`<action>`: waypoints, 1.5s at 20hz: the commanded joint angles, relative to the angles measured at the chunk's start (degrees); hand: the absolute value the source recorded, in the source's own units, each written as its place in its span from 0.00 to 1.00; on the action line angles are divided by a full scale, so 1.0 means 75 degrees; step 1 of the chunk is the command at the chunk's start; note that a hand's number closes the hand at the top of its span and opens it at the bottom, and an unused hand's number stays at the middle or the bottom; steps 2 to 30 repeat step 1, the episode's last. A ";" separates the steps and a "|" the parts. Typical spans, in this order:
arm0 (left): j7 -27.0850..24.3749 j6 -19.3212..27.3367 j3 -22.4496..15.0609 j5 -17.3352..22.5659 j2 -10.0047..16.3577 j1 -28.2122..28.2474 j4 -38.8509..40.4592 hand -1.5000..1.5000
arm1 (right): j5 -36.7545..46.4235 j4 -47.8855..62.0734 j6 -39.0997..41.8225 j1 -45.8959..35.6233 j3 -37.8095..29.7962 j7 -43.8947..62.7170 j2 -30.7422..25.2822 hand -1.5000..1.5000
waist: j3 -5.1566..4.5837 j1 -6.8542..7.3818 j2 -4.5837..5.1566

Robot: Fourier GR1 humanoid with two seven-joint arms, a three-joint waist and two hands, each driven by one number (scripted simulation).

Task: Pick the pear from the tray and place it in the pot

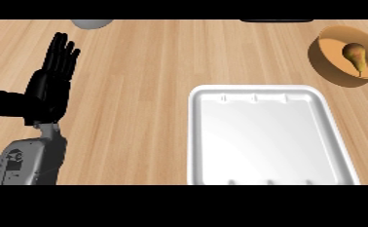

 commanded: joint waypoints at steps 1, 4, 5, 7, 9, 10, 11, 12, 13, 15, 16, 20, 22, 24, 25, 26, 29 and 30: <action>-0.0330 -0.0040 -0.0041 -0.0079 -0.0084 0.0267 0.0015 0.50 | -0.0436 0.0498 0.0403 0.0692 -0.0333 -0.0512 -0.0490 0.00 | 0.0007 0.0021 0.0014; -0.0330 -0.0040 -0.0041 -0.0079 -0.0084 0.0267 0.0015 0.50 | -0.0436 0.0498 0.0403 0.0692 -0.0333 -0.0512 -0.0490 0.00 | 0.0007 0.0021 0.0014; -0.0330 -0.0040 -0.0041 -0.0079 -0.0084 0.0267 0.0015 0.50 | -0.0436 0.0498 0.0403 0.0692 -0.0333 -0.0512 -0.0490 0.00 | 0.0007 0.0021 0.0014; -0.0330 -0.0040 -0.0041 -0.0079 -0.0084 0.0267 0.0015 0.50 | -0.0436 0.0498 0.0403 0.0692 -0.0333 -0.0512 -0.0490 0.00 | 0.0007 0.0021 0.0014; -0.0330 -0.0040 -0.0041 -0.0079 -0.0084 0.0267 0.0015 0.50 | -0.0436 0.0498 0.0403 0.0692 -0.0333 -0.0512 -0.0490 0.00 | 0.0007 0.0021 0.0014; -0.0330 -0.0040 -0.0041 -0.0079 -0.0084 0.0267 0.0015 0.50 | -0.0436 0.0498 0.0403 0.0692 -0.0333 -0.0512 -0.0490 0.00 | 0.0007 0.0021 0.0014; -0.0330 -0.0040 -0.0041 -0.0079 -0.0084 0.0267 0.0015 0.50 | -0.0436 0.0498 0.0403 0.0692 -0.0333 -0.0512 -0.0490 0.00 | 0.0007 0.0021 0.0014; -0.0330 -0.0040 -0.0041 -0.0079 -0.0084 0.0267 0.0015 0.50 | -0.0436 0.0498 0.0403 0.0692 -0.0333 -0.0512 -0.0490 0.00 | 0.0007 0.0021 0.0014; -0.0330 -0.0040 -0.0041 -0.0079 -0.0084 0.0267 0.0015 0.50 | -0.0436 0.0498 0.0403 0.0692 -0.0333 -0.0512 -0.0490 0.00 | 0.0007 0.0021 0.0014; -0.0330 -0.0040 -0.0041 -0.0079 -0.0084 0.0267 0.0015 0.50 | -0.0436 0.0498 0.0403 0.0692 -0.0333 -0.0512 -0.0490 0.00 | 0.0007 0.0021 0.0014; -0.0330 -0.0040 -0.0041 -0.0079 -0.0084 0.0267 0.0015 0.50 | -0.0436 0.0498 0.0403 0.0692 -0.0333 -0.0512 -0.0490 0.00 | 0.0007 0.0021 0.0014; -0.0330 -0.0040 -0.0041 -0.0079 -0.0084 0.0267 0.0015 0.50 | -0.0436 0.0498 0.0403 0.0692 -0.0333 -0.0512 -0.0490 0.00 | 0.0007 0.0021 0.0014; -0.0330 -0.0040 -0.0041 -0.0079 -0.0084 0.0267 0.0015 0.50 | -0.0436 0.0498 0.0403 0.0692 -0.0333 -0.0512 -0.0490 0.00 | 0.0007 0.0021 0.0014; -0.0330 -0.0040 -0.0041 -0.0079 -0.0084 0.0267 0.0015 0.50 | -0.0436 0.0498 0.0403 0.0692 -0.0333 -0.0512 -0.0490 0.00 | 0.0007 0.0021 0.0014; -0.0330 -0.0040 -0.0041 -0.0079 -0.0084 0.0267 0.0015 0.50 | -0.0436 0.0498 0.0403 0.0692 -0.0333 -0.0512 -0.0490 0.00 | 0.0007 0.0021 0.0014; -0.0330 -0.0040 -0.0041 -0.0079 -0.0084 0.0267 0.0015 0.50 | -0.0436 0.0498 0.0403 0.0692 -0.0333 -0.0512 -0.0490 0.00 | 0.0007 0.0021 0.0014; -0.0330 -0.0040 -0.0041 -0.0079 -0.0084 0.0267 0.0015 0.50 | -0.0436 0.0498 0.0403 0.0692 -0.0333 -0.0512 -0.0490 0.00 | 0.0007 0.0021 0.0014; -0.0330 -0.0040 -0.0041 -0.0079 -0.0084 0.0267 0.0015 0.50 | -0.0436 0.0498 0.0403 0.0692 -0.0333 -0.0512 -0.0490 0.00 | 0.0007 0.0021 0.0014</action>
